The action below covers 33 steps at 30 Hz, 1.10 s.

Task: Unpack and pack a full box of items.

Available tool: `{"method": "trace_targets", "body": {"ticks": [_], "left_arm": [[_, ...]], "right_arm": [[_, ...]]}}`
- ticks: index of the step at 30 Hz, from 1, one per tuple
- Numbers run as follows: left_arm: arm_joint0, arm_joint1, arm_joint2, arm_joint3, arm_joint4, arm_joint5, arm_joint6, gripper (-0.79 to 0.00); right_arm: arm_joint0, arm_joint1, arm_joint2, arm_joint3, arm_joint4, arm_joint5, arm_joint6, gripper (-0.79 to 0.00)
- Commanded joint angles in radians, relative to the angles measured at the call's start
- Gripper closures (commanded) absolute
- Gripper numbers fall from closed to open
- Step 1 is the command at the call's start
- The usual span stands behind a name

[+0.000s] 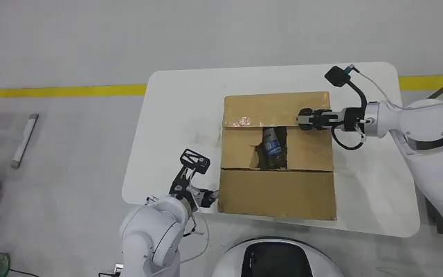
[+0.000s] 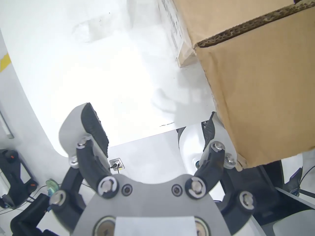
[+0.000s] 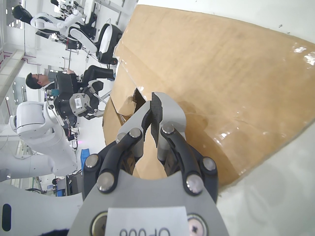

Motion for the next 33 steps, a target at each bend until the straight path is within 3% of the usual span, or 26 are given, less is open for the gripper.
{"method": "trace_targets", "body": {"ticks": [1, 11, 19, 25, 33], "left_arm": [[-0.015, 0.002, -0.004, -0.001, -0.018, 0.013, -0.001, -0.785], [-0.098, 0.007, 0.002, 0.019, -0.067, 0.14, 0.064, -0.785], [-0.202, 0.0, 0.069, 0.109, -0.071, 0.288, 0.158, -0.785], [-0.255, -0.004, 0.114, 0.191, -0.071, 0.358, 0.196, -0.785], [-0.278, -0.003, 0.13, 0.259, -0.053, 0.403, 0.223, -0.785]], "right_arm": [[0.0, 0.001, -0.003, 0.002, 0.006, 0.002, -0.002, 0.0], [0.007, 0.008, 0.028, -0.004, 0.076, -0.022, -0.022, 0.0], [-0.075, 0.035, 0.143, -0.206, -0.134, -0.02, -0.136, 0.0], [-0.215, 0.054, 0.139, -0.455, -0.561, 0.019, -0.219, 0.0], [-0.319, 0.056, -0.078, -0.553, -1.252, 0.012, -0.359, 0.0]]}}
